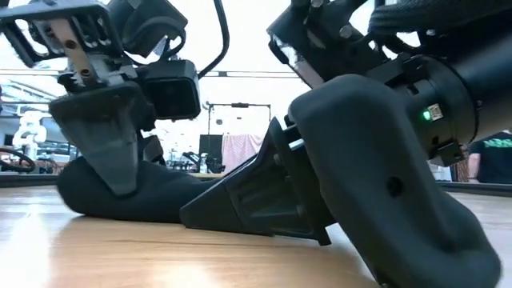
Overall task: Roll napkin
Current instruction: Roll the black napkin
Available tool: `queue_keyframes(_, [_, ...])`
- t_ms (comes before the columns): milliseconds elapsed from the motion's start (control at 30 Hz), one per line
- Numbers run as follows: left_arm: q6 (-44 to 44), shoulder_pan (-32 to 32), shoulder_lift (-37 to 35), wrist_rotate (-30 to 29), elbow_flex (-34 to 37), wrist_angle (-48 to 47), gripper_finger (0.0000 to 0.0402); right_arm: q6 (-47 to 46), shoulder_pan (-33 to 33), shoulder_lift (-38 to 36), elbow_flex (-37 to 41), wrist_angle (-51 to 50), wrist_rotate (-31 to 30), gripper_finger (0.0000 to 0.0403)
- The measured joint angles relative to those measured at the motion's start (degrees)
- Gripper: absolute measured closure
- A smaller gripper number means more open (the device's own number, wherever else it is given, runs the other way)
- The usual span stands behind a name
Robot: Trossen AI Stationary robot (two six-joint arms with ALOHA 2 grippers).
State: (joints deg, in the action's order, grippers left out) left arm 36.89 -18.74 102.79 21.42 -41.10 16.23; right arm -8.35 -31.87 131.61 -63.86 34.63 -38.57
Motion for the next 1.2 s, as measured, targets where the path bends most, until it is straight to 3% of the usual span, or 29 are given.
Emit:
queue_keyframes(167, [-1.27,-1.63,-1.05,0.07,0.03,0.01,0.0273,-2.11,0.42,-0.05,-0.04,-1.58,1.8,0.0221])
queue_keyframes(367, [-1.81,-1.64,-5.62,0.89,0.04,-6.95,0.0177,-3.62,0.56,-0.06,-0.04,-1.75,3.31,0.0256])
queue_keyframes(567, [-6.46,-2.31,-13.15,-1.08,0.07,-13.9,0.0132,-4.84,0.64,-0.06,0.0,-1.57,4.16,0.0293])
queue_keyframes(733, [-12.35,-9.56,-16.68,-19.97,0.02,-12.74,0.013,-5.34,0.99,0.05,0.09,1.17,4.36,0.0316])
queue_keyframes(967, [-16.48,-21.53,-13.21,-44.29,-0.02,-11.27,0.013,-9.01,2.63,0.07,0.07,2.75,7.72,0.0333])
queue_keyframes(1100, [-19.1,-25.75,-9.54,-52.72,-0.02,-10.57,0.0127,-12.85,4.43,0.05,0.04,4.1,14.12,0.0338])
queue_keyframes(1200, [-19.79,-26.74,-6.82,-55.77,-0.04,-9.16,0.0116,-14.77,5.55,0.07,0.04,5.34,17.34,0.0339])
